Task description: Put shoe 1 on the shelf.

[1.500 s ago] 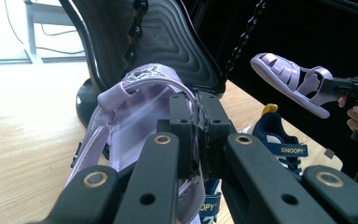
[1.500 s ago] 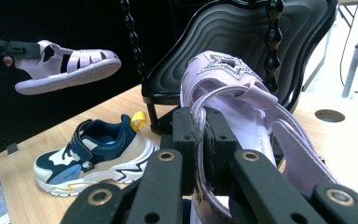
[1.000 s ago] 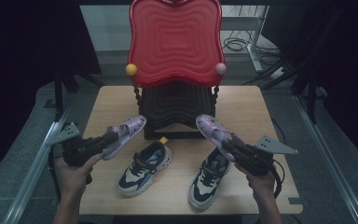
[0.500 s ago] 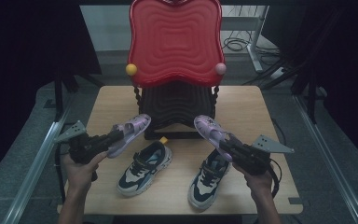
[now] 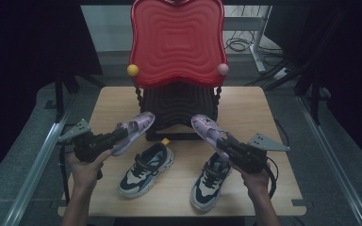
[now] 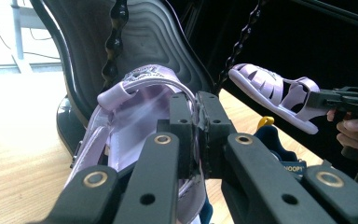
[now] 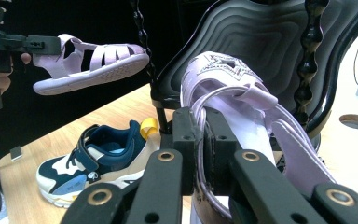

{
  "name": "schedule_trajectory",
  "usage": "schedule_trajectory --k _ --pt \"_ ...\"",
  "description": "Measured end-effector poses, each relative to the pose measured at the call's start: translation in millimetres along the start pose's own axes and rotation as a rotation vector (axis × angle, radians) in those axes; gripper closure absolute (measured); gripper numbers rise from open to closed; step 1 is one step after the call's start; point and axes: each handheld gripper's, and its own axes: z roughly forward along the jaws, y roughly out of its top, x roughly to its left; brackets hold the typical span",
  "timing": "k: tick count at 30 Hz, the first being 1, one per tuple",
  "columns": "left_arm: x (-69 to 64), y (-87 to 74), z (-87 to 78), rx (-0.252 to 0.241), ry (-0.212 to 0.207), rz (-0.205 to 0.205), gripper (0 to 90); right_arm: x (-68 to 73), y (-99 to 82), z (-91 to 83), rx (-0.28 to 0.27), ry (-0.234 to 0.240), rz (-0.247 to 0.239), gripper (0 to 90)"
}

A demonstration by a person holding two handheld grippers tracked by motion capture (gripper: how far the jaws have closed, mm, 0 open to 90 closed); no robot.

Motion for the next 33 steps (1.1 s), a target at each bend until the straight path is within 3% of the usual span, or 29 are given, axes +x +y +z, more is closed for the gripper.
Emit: schedule_trajectory --k 3,17,33 --pt "-1.8 0.2 4.3 0.0 0.019 0.015 86.1 -0.1 1.3 3.8 0.006 -0.004 -0.004 85.4" --pt "-5.4 6.9 27.2 -0.028 0.017 0.026 86.1 3.2 14.0 26.7 0.005 -0.022 -0.017 85.4" --pt "-4.2 13.9 49.1 -0.024 0.007 0.025 86.0 -0.3 25.6 48.0 -0.013 -0.045 0.01 85.3"
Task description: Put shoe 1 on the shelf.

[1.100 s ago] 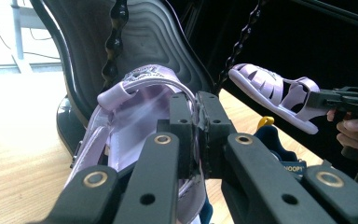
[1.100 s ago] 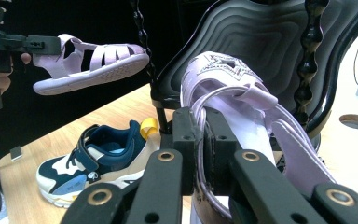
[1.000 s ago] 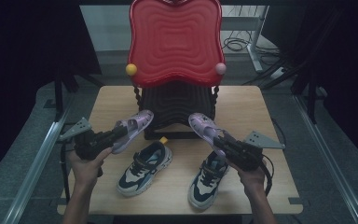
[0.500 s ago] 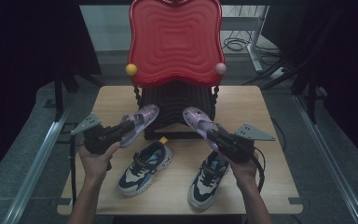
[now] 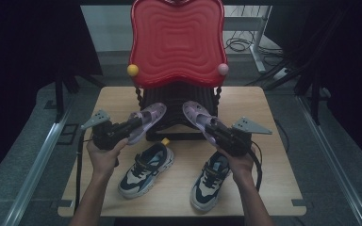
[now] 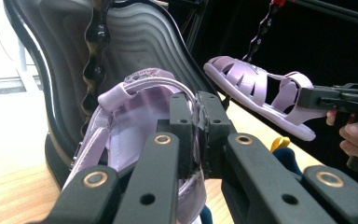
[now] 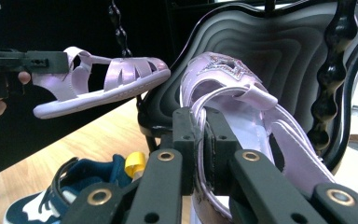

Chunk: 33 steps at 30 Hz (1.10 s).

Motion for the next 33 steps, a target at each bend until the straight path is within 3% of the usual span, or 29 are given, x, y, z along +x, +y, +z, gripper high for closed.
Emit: schedule_trajectory --k 4,11,18,27,33 --pt "-1.1 3.1 6.3 0.005 0.008 0.013 86.0 -0.5 4.1 4.4 -0.008 -0.005 0.003 85.3" --pt "1.5 5.1 12.9 -0.024 0.014 -0.004 86.1 -0.1 8.3 12.8 -0.036 -0.018 0.012 85.2" --pt "-0.4 11.5 19.2 -0.035 0.009 0.002 86.0 0.5 10.6 19.4 -0.036 -0.027 0.01 85.2" --pt "-4.0 16.5 26.6 -0.051 0.037 0.014 85.9 -1.7 15.9 24.3 -0.049 -0.031 0.022 85.2" --pt "-3.8 18.1 35.3 -0.055 0.038 0.001 85.9 -2.6 17.7 29.7 -0.047 -0.033 0.024 85.1"
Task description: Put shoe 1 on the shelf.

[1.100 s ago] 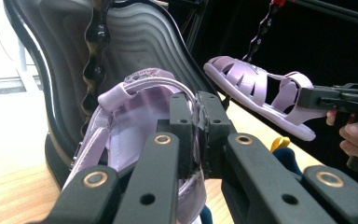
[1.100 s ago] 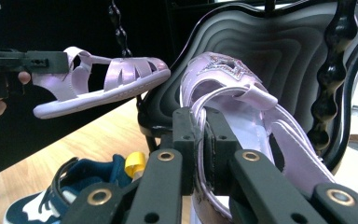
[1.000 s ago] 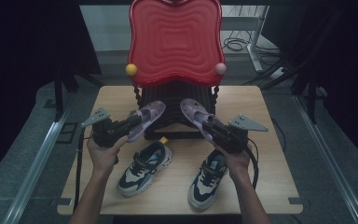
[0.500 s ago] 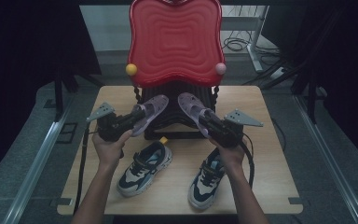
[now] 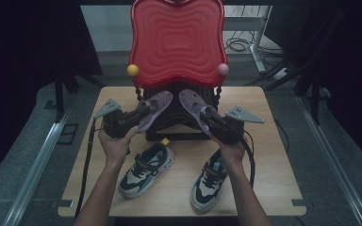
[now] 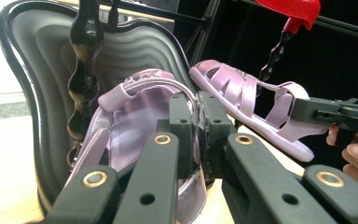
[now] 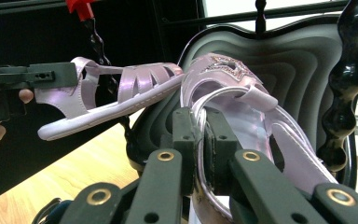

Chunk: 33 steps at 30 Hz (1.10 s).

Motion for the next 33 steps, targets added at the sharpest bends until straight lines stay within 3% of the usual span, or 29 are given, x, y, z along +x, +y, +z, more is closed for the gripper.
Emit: schedule_trajectory --k 11,19,33 --pt "-4.2 1.3 12.6 -0.011 -0.004 -0.001 85.9 -3.6 1.7 6.1 -0.002 -0.031 0.007 85.1" --pt "-2.0 0.0 20.1 -0.043 0.015 0.007 86.1 -8.4 0.8 14.8 -0.011 -0.049 0.027 85.0" --pt "-2.0 -2.9 37.0 -0.039 0.042 0.02 86.1 -8.5 4.5 23.6 -0.023 -0.076 0.032 84.9"
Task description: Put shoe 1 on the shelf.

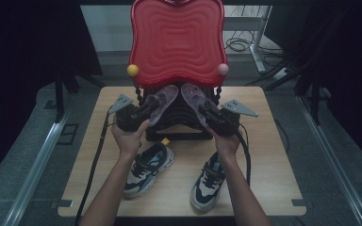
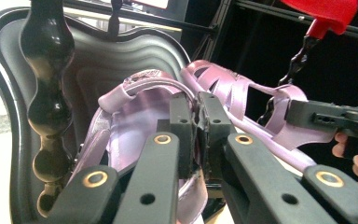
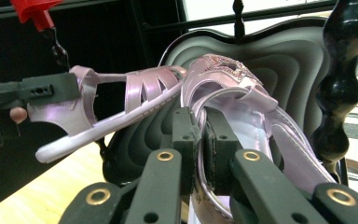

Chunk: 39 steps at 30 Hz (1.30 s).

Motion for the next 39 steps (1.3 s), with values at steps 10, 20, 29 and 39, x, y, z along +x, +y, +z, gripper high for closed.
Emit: schedule_trajectory --k 10,20,29,39 --pt "3.4 -2.6 10.2 -0.008 0.028 0.003 86.2 -0.8 -2.8 11.0 -0.014 -0.039 0.006 84.8" --pt "0.9 -4.0 20.0 -0.027 0.045 0.024 86.2 1.7 -4.9 25.2 -0.018 -0.087 -0.029 84.6" --pt "0.6 -9.6 31.2 -0.031 0.051 0.004 86.3 4.0 -1.4 31.5 -0.029 -0.117 -0.036 84.3" --pt "1.0 -8.0 40.5 -0.065 0.123 0.042 86.3 7.3 3.3 44.2 -0.032 -0.158 -0.047 84.3"
